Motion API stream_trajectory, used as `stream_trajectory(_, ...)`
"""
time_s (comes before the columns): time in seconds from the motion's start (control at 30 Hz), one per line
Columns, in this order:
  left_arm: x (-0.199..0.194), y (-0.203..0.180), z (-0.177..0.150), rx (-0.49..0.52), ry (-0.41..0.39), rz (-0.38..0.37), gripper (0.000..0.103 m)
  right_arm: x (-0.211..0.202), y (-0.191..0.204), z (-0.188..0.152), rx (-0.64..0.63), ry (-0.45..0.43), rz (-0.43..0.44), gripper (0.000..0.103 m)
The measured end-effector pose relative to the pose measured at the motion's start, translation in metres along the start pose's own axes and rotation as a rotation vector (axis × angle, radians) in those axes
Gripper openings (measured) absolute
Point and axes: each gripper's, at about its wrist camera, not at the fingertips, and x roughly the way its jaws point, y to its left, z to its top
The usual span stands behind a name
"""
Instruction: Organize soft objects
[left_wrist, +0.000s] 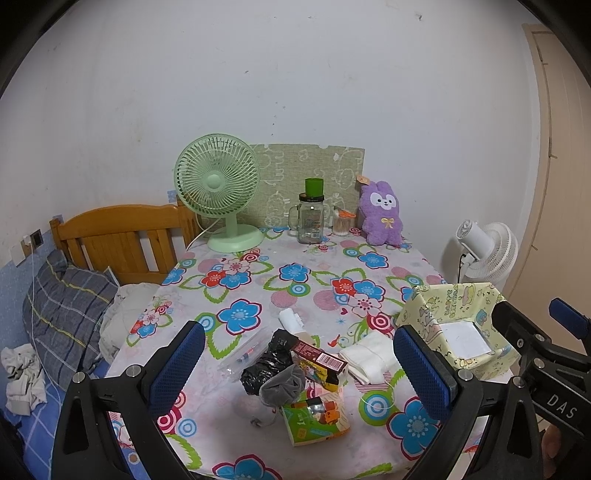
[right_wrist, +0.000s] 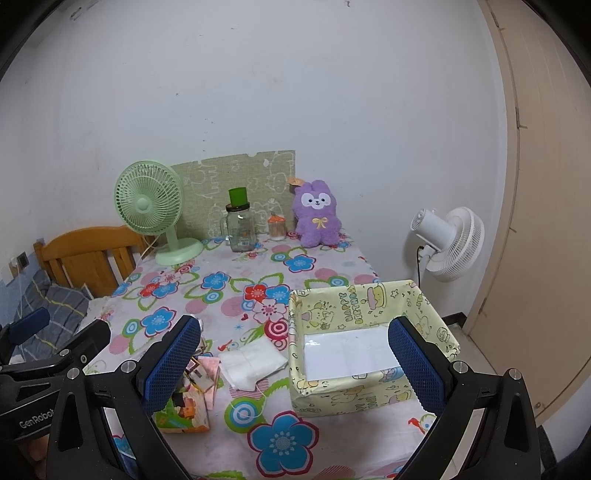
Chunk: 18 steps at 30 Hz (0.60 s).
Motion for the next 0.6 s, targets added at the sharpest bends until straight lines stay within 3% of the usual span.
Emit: stream_trajectory(0.6,0.02,-0.003,-0.002,0.02,0.008,0.015,0.099,0.017,0.003,0.005,0.006,0.025,-0.004,0.103)
